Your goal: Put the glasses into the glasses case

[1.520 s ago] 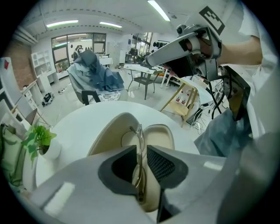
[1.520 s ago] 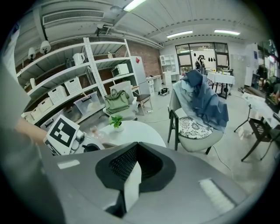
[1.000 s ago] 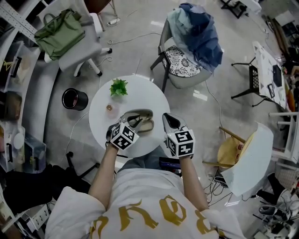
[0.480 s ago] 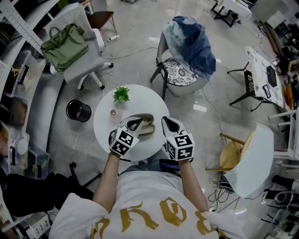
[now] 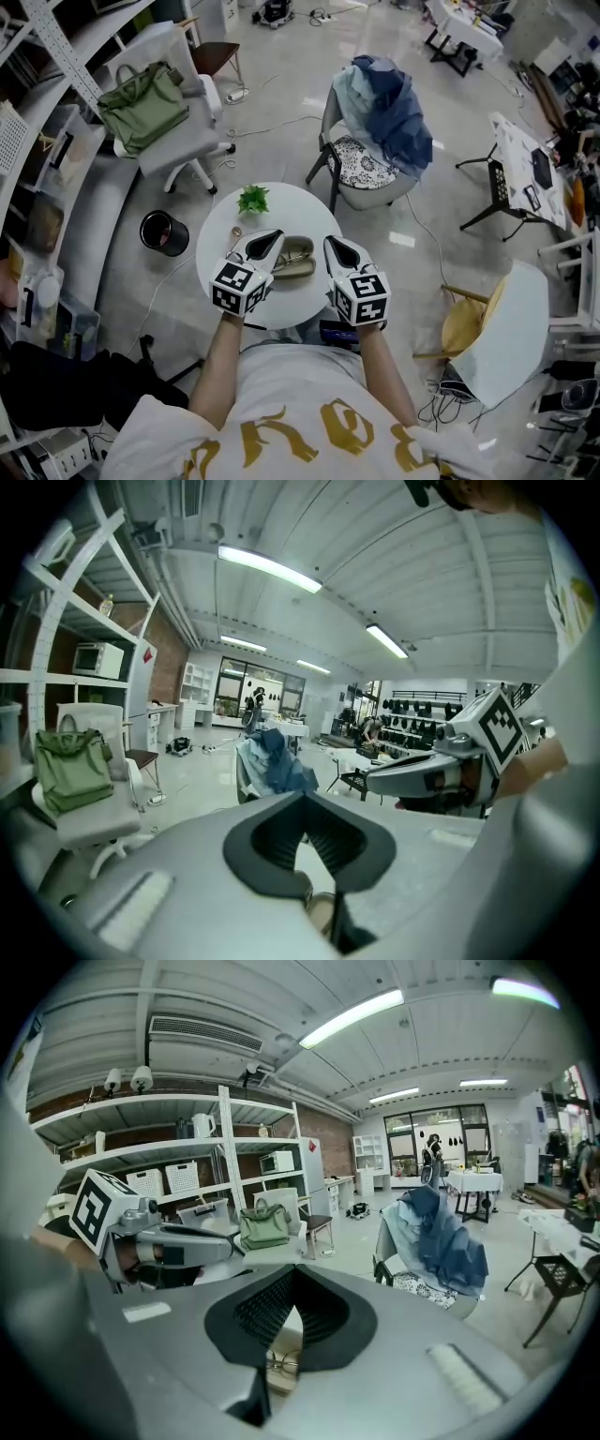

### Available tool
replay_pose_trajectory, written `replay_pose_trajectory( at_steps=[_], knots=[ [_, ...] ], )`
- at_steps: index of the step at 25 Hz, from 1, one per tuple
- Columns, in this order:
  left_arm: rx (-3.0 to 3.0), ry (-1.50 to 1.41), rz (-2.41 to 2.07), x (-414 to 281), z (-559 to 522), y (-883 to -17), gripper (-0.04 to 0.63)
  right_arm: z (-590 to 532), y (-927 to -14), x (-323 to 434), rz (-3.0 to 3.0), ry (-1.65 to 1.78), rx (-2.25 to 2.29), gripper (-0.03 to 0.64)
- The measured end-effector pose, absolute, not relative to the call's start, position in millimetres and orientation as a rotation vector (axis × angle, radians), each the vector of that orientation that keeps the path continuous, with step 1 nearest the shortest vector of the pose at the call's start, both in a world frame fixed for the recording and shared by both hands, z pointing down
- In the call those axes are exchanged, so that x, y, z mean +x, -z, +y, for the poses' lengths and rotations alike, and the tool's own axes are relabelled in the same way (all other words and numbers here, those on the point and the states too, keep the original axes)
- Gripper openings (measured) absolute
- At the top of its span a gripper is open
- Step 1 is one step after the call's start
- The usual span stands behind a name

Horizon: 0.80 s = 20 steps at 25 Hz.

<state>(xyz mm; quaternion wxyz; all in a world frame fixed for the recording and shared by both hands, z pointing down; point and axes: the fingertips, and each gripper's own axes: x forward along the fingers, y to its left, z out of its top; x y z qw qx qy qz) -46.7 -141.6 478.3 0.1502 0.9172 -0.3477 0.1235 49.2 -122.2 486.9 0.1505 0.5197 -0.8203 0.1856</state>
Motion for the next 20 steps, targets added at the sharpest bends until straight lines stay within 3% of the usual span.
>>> replay_pose_trajectory(
  at_steps=[20],
  knots=[
    [2.620,-0.324,-1.003,-49.1,-132.8,-478.3,0.000,-111.9,-484.7,48.9,-2.348,-0.515,1.495,0.023]
  ],
)
